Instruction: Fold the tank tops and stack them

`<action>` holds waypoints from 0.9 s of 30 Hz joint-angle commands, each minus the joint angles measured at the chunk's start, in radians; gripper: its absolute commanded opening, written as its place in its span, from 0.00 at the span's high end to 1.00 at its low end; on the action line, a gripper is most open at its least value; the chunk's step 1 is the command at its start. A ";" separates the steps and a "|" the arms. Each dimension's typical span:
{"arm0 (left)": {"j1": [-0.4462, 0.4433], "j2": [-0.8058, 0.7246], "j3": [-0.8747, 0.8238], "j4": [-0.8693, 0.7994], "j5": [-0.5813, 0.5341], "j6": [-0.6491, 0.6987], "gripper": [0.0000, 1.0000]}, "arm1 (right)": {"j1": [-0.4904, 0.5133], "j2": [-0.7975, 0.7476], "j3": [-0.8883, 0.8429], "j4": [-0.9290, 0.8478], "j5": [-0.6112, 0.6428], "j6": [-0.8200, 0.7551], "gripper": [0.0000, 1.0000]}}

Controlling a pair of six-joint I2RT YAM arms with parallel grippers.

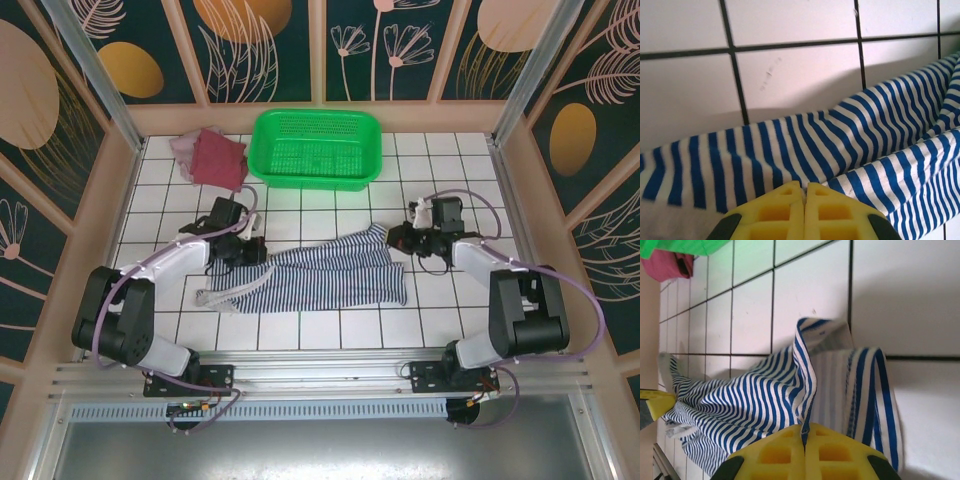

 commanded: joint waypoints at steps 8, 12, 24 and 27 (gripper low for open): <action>-0.038 -0.078 -0.104 0.008 -0.029 -0.064 0.93 | -0.008 -0.203 -0.159 -0.125 0.093 0.088 0.91; -0.038 -0.052 -0.116 0.013 -0.029 -0.066 0.91 | -0.005 -0.254 -0.201 -0.173 0.116 0.121 0.87; -0.038 -0.169 -0.085 -0.149 -0.024 -0.106 0.61 | -0.004 -0.296 -0.056 -0.306 0.150 0.093 0.79; -0.023 -0.162 -0.011 -0.262 -0.146 -0.081 0.51 | 0.004 -0.275 0.024 -0.281 0.131 0.093 0.75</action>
